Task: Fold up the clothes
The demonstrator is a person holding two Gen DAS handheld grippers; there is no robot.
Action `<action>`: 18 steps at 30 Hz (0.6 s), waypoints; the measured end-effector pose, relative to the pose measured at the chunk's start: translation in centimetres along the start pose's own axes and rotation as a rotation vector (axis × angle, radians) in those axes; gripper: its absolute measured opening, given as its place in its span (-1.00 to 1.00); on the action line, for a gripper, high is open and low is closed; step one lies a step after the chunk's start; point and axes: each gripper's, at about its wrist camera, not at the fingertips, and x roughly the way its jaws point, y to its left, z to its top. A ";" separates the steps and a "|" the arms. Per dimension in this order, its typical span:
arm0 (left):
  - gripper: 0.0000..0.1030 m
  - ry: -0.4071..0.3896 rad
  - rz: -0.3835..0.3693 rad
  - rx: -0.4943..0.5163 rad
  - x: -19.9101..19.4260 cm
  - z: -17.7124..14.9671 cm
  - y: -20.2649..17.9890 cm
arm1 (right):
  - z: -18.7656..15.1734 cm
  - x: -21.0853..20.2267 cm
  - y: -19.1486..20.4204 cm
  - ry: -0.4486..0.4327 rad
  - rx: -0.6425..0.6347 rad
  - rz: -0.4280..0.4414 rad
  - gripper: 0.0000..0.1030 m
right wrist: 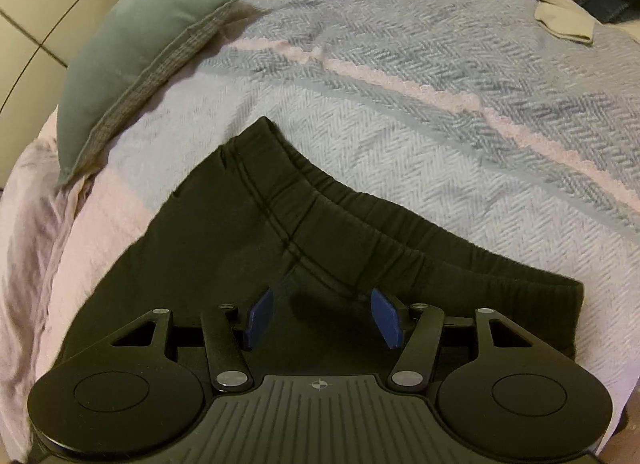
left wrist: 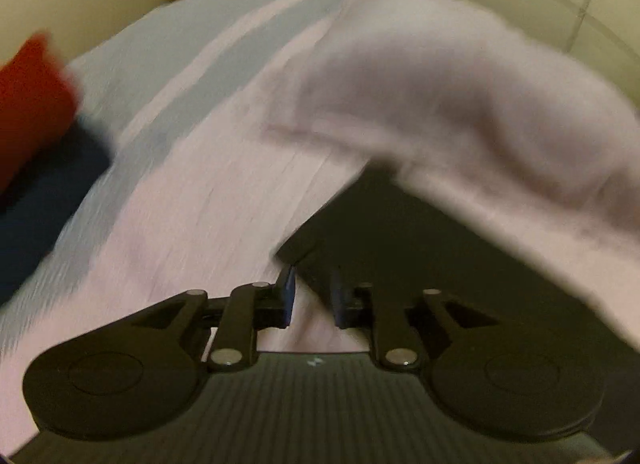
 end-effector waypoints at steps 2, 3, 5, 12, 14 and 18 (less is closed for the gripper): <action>-0.74 0.019 -0.004 0.012 -1.1 -2.6 0.0 | 0.2 -0.4 -0.6 -0.018 -0.046 -0.025 0.13; -0.74 0.024 -0.016 0.022 -2.0 -3.7 -0.1 | 0.3 -0.7 -1.0 -0.029 -0.070 -0.038 0.13; -0.74 0.036 -0.053 0.042 -4.4 -5.9 -0.7 | 0.7 -1.1 -2.0 -0.042 -0.090 -0.051 0.13; -0.74 0.189 -0.292 0.128 -12.1 -13.3 -6.4 | 1.4 -1.7 -5.6 -0.034 -0.128 -0.028 0.13; -0.74 0.222 -0.341 0.174 -13.8 -15.5 -8.6 | 1.5 -1.6 -6.2 -0.028 -0.156 -0.001 0.13; -0.74 0.253 -0.395 0.231 -16.0 -18.4 -12.0 | 2.4 -1.2 -7.4 -0.003 -0.148 0.155 0.13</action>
